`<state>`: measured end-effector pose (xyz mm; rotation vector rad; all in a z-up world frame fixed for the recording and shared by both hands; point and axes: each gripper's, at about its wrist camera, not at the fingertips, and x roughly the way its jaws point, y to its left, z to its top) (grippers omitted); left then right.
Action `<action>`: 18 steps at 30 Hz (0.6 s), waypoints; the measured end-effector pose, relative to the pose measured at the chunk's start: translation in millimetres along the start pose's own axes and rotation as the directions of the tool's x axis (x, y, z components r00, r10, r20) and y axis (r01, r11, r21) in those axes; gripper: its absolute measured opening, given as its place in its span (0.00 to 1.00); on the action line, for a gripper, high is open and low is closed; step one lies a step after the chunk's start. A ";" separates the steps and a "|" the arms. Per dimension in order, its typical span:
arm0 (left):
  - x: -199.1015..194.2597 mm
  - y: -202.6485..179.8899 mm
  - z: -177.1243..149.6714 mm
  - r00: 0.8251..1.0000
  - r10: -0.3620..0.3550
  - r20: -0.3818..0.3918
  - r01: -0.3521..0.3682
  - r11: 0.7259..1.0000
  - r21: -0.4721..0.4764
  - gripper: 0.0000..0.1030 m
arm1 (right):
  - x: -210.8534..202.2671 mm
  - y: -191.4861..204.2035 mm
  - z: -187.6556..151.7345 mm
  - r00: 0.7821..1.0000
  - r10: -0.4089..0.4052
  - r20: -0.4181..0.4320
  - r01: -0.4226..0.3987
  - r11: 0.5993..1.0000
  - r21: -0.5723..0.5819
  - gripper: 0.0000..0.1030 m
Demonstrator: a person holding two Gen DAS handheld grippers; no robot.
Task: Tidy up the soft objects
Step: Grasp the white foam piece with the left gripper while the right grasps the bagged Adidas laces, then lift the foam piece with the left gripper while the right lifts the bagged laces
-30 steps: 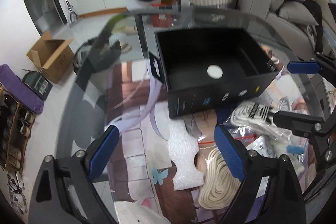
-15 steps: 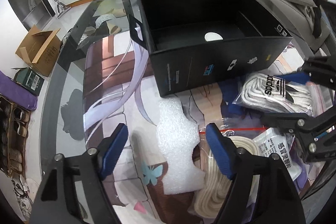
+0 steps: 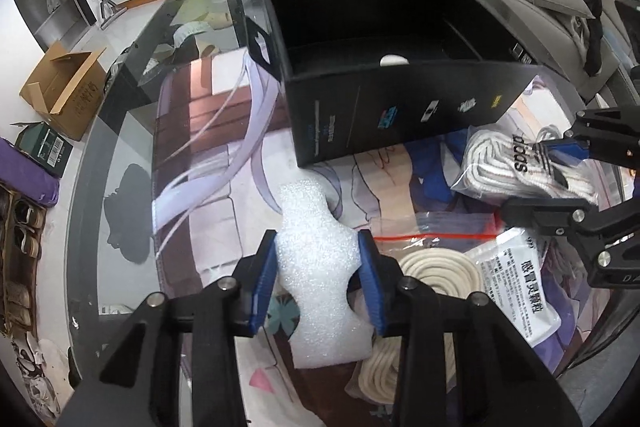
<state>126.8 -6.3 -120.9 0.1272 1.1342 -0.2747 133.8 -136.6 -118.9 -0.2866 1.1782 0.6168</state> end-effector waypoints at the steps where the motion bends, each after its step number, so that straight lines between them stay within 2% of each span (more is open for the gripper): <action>1: -3.2 0.3 -1.0 1.000 0.001 0.008 -0.001 1.000 -0.001 0.36 | -1.6 -2.2 0.1 1.000 0.002 0.002 -0.002 1.000 -0.002 0.41; 5: -15.5 4.0 0.1 0.999 0.002 0.051 -0.002 1.000 -0.002 0.36 | -9.4 -0.8 1.9 1.000 -0.001 0.025 0.001 1.000 -0.013 0.40; 7: -26.6 2.7 -0.1 0.995 0.009 0.096 -0.010 1.000 0.011 0.36 | -17.1 0.4 2.2 0.998 -0.004 0.055 0.005 1.000 -0.022 0.38; 10: -43.3 0.5 -1.9 0.982 0.051 0.180 -0.056 0.998 0.024 0.36 | -36.8 6.8 3.1 0.991 -0.007 0.130 0.012 0.999 -0.038 0.37; 12: -56.3 -0.2 -3.0 0.964 0.082 0.253 -0.093 0.995 0.028 0.36 | -52.6 12.9 3.2 0.981 -0.009 0.192 0.021 0.998 -0.056 0.36; 14: -68.1 3.1 -1.2 0.947 0.080 0.311 -0.090 0.996 0.019 0.36 | -70.7 21.9 2.2 0.960 -0.039 0.277 0.062 0.995 -0.074 0.36; 16: -80.2 8.3 -0.4 0.927 0.069 0.368 -0.075 0.997 0.001 0.36 | -88.4 31.1 -1.9 0.930 -0.055 0.364 0.093 0.992 -0.087 0.36; 18: -95.1 12.6 -2.1 0.896 0.075 0.437 -0.077 0.997 -0.014 0.36 | -109.0 39.4 -6.4 0.888 -0.061 0.456 0.116 0.989 -0.093 0.36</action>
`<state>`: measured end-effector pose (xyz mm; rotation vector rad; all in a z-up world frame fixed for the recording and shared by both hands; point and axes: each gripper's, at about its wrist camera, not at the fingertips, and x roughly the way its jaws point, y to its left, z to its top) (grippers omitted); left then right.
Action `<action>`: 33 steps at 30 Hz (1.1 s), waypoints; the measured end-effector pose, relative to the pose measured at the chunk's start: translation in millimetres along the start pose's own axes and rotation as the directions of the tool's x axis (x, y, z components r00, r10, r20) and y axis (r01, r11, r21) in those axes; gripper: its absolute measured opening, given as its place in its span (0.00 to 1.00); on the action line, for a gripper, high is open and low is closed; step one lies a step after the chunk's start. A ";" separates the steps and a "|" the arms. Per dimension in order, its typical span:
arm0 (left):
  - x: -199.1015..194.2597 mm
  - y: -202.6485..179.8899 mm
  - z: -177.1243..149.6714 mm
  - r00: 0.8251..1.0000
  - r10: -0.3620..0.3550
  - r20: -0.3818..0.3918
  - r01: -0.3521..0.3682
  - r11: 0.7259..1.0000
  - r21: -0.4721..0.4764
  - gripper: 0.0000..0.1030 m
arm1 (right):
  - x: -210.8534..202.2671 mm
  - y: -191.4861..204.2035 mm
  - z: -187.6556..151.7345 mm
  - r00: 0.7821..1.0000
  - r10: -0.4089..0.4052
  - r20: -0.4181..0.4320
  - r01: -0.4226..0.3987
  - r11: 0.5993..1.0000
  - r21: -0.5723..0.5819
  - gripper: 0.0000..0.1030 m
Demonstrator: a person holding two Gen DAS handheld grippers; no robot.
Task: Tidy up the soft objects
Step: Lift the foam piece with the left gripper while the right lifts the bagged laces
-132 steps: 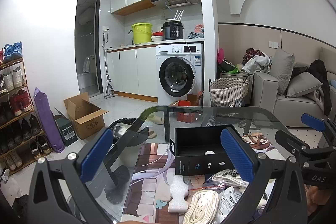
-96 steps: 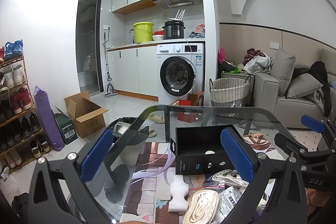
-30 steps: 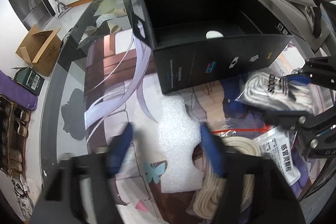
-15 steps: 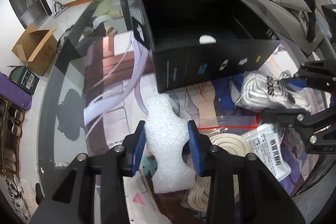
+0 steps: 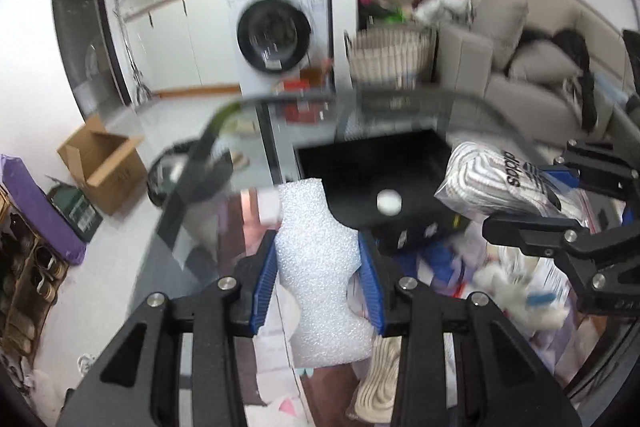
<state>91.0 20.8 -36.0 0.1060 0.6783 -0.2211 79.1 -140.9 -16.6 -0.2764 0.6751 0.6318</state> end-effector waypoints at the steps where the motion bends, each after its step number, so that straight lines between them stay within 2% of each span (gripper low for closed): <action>1: -6.2 3.0 1.2 0.999 0.010 0.038 -0.010 1.000 0.000 0.36 | -9.5 2.2 2.7 0.999 -0.008 0.053 0.008 1.000 -0.004 0.36; 2: -14.8 5.0 1.4 0.996 0.029 0.083 -0.029 1.000 0.002 0.36 | -18.7 4.4 4.6 0.994 -0.025 0.105 0.025 1.000 -0.004 0.36; 3: -27.0 5.9 2.5 0.985 0.078 0.156 -0.079 0.997 0.005 0.36 | -29.9 6.3 5.1 0.985 -0.032 0.170 0.033 0.999 -0.002 0.36; 4: -36.9 7.6 3.4 0.973 0.102 0.205 -0.106 0.994 0.006 0.36 | -44.9 9.1 5.6 0.967 -0.035 0.254 0.037 0.999 -0.004 0.36; 7: -64.8 10.9 0.3 0.932 0.126 0.340 -0.131 0.991 -0.010 0.36 | -85.1 19.2 2.4 0.887 -0.115 0.448 0.130 0.991 -0.005 0.36; 9: -79.4 11.1 -2.9 0.902 0.136 0.410 -0.143 0.990 -0.014 0.36 | -101.4 24.9 -1.2 0.837 -0.165 0.521 0.179 0.983 0.024 0.36; 11: -97.4 13.3 -8.2 0.862 0.125 0.491 -0.133 0.991 -0.019 0.36 | -110.4 28.5 -5.0 0.813 -0.184 0.552 0.191 0.980 0.044 0.36; 13: -109.0 11.7 -13.4 0.845 0.083 0.528 -0.096 0.995 -0.004 0.36 | -120.9 34.3 -12.7 0.781 -0.233 0.580 0.230 0.970 0.080 0.36; 14: -113.5 11.3 -15.1 0.836 0.072 0.544 -0.086 0.996 0.001 0.36 | -123.3 36.6 -16.8 0.771 -0.243 0.588 0.234 0.968 0.093 0.36; 16: -121.4 9.0 -22.3 0.816 0.025 0.577 -0.051 0.998 0.030 0.36 | -122.9 39.6 -20.6 0.767 -0.256 0.588 0.239 0.965 0.108 0.36; 18: -124.9 6.5 -25.6 0.805 0.030 0.592 -0.071 0.996 0.046 0.36 | -120.4 41.3 -25.3 0.785 -0.242 0.570 0.229 0.969 0.096 0.36; 23: -114.7 6.7 -18.9 0.831 0.005 0.557 -0.042 0.998 0.054 0.36 | -113.6 33.8 -22.2 0.796 -0.245 0.553 0.222 0.969 0.110 0.37; 26: -112.1 4.7 -17.1 0.831 0.006 0.556 -0.045 0.997 0.056 0.36 | -113.1 32.7 -23.1 0.794 -0.244 0.557 0.221 0.969 0.109 0.37; 33: -116.1 -10.9 -22.4 0.816 -0.001 0.578 -0.059 0.995 0.086 0.36 | -114.1 22.1 -23.2 0.788 -0.220 0.575 0.216 0.973 0.076 0.37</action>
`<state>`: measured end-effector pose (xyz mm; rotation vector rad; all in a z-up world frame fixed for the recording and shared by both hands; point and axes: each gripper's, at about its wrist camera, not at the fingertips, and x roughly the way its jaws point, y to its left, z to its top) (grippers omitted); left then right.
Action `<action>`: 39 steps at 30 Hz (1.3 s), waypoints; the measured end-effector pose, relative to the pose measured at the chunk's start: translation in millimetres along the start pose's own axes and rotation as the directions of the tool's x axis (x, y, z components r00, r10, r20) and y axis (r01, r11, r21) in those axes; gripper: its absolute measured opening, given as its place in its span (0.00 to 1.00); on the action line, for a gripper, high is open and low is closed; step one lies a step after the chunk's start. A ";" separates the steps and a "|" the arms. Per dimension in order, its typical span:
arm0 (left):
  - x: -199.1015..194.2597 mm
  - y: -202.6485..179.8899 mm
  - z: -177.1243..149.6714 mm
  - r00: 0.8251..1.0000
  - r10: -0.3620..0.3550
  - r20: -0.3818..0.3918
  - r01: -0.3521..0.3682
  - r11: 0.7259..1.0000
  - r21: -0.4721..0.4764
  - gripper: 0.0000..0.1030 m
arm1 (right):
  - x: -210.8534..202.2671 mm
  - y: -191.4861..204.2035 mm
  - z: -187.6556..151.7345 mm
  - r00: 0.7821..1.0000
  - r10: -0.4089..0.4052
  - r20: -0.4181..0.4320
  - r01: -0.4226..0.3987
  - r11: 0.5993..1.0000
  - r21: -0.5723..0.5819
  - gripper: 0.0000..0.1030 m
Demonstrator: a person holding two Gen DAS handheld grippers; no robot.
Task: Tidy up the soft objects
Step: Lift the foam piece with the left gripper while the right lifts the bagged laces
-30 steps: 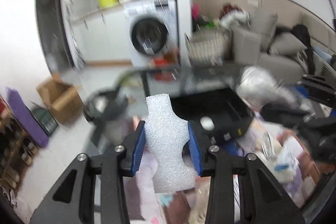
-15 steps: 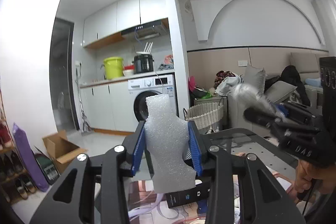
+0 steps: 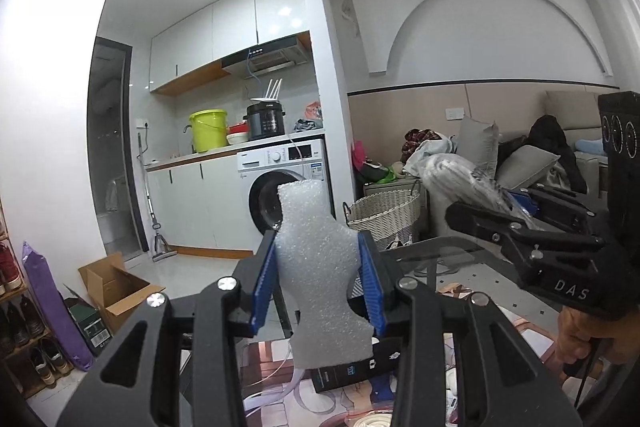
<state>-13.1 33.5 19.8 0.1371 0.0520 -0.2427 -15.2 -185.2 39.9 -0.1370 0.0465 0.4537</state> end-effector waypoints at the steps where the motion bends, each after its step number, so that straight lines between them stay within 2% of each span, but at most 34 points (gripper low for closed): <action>1: 0.0 -0.5 0.2 1.000 -0.001 0.000 0.001 1.000 0.002 0.36 | 0.2 0.3 0.4 1.000 0.001 0.005 -0.001 1.000 -0.007 0.37; 29: 9.1 -5.7 2.8 1.000 -0.001 -0.012 0.001 0.999 -0.032 0.36 | 8.5 1.0 3.1 1.000 -0.003 0.024 0.003 1.000 -0.014 0.37; 31: 17.1 -4.8 5.2 1.000 0.000 -0.021 -0.001 1.000 -0.025 0.37 | 15.8 0.2 5.1 1.000 -0.016 0.023 0.017 1.000 -0.023 0.37; 39: 67.3 8.7 14.6 0.998 0.004 -0.062 -0.010 0.994 -0.112 0.36 | 65.4 -13.6 16.9 0.997 -0.080 -0.009 0.080 0.997 0.001 0.37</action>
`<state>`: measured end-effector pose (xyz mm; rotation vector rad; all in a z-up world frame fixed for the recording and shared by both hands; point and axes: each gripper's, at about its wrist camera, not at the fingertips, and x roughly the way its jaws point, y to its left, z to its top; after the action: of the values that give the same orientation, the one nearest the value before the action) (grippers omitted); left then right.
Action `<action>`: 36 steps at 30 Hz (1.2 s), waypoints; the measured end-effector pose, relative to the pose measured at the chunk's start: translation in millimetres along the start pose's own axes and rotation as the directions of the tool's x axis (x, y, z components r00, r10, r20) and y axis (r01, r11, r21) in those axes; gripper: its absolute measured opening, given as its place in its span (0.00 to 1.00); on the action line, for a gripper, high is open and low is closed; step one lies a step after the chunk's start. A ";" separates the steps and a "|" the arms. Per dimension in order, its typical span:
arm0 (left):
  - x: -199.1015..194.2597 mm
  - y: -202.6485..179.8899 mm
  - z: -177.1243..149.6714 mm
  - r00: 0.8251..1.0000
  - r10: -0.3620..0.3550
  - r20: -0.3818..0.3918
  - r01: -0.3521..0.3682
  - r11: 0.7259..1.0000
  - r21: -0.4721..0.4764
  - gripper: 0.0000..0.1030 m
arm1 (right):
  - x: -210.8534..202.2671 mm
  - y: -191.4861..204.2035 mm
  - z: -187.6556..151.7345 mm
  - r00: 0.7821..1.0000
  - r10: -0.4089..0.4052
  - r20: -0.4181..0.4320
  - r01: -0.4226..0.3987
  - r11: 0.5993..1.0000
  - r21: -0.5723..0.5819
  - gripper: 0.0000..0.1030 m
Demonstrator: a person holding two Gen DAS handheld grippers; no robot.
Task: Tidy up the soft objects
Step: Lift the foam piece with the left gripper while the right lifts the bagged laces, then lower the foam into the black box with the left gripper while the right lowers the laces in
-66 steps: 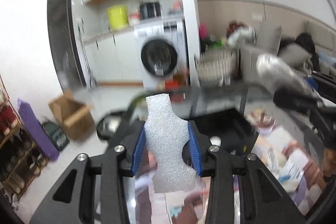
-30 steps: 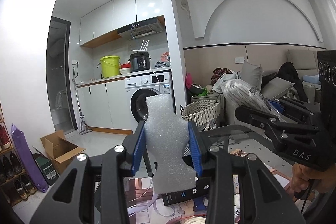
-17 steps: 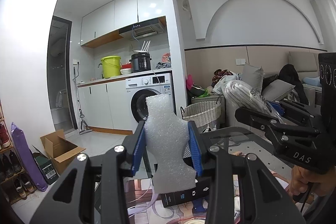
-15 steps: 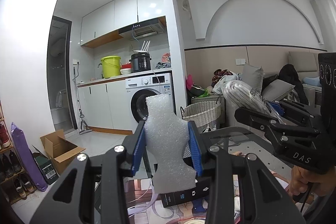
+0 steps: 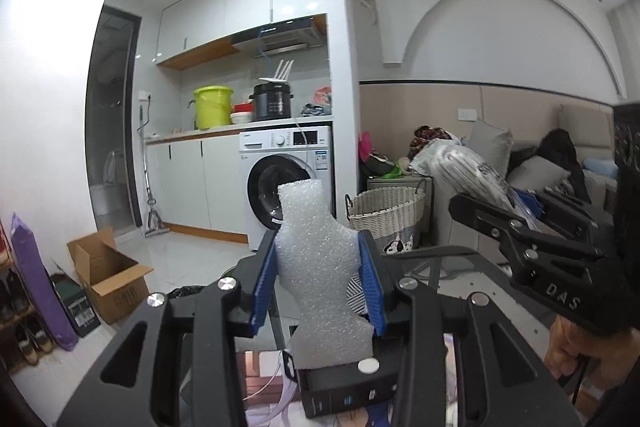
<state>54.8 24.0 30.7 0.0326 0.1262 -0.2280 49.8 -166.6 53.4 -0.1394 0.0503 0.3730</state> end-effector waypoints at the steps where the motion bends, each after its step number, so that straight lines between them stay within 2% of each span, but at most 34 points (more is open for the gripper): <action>1: 4.7 0.2 0.6 1.000 0.000 -0.004 0.000 1.000 -0.007 0.36 | 4.5 -0.2 0.8 1.000 -0.003 -0.005 0.003 1.000 -0.005 0.37; 7: 26.9 1.7 3.3 1.000 0.008 0.006 -0.008 0.999 -0.032 0.36 | 23.8 -2.3 2.3 1.000 -0.013 -0.015 0.013 1.000 -0.002 0.37; 11: 42.0 1.8 1.9 1.000 0.014 -0.022 -0.015 0.999 -0.047 0.36 | 38.9 -3.0 2.7 0.999 -0.005 -0.034 0.005 1.000 0.008 0.37; 15: 65.4 3.1 -4.4 0.994 0.002 -0.106 -0.008 0.998 -0.062 0.37 | 59.6 -10.7 1.2 0.996 0.019 -0.093 -0.016 0.999 0.030 0.37; 18: 88.1 -0.8 -16.7 0.980 -0.004 -0.200 -0.007 0.999 -0.052 0.37 | 78.4 -16.0 -7.5 0.984 0.036 -0.173 -0.024 0.997 0.072 0.37; 24: 117.7 -13.9 -48.2 0.947 0.022 -0.320 -0.023 1.000 0.001 0.37 | 117.0 -24.3 -38.6 0.939 0.073 -0.335 -0.034 0.992 0.120 0.37; 28: 131.0 -20.1 -60.9 0.922 0.015 -0.386 -0.008 1.000 0.019 0.36 | 134.1 -25.1 -66.1 0.894 0.111 -0.434 -0.049 0.987 0.153 0.37; 31: 135.2 -23.1 -68.1 0.913 0.022 -0.408 -0.013 1.000 0.024 0.36 | 142.3 -22.1 -83.6 0.862 0.129 -0.491 -0.058 0.986 0.157 0.37; 36: 143.2 -29.6 -81.5 0.883 0.023 -0.469 -0.002 0.999 0.047 0.36 | 153.5 -21.0 -104.9 0.817 0.135 -0.561 -0.058 0.987 0.152 0.37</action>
<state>176.5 -33.0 -69.0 0.1341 0.6072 -0.2064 197.8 -146.0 -59.1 -0.1173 0.6810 0.4186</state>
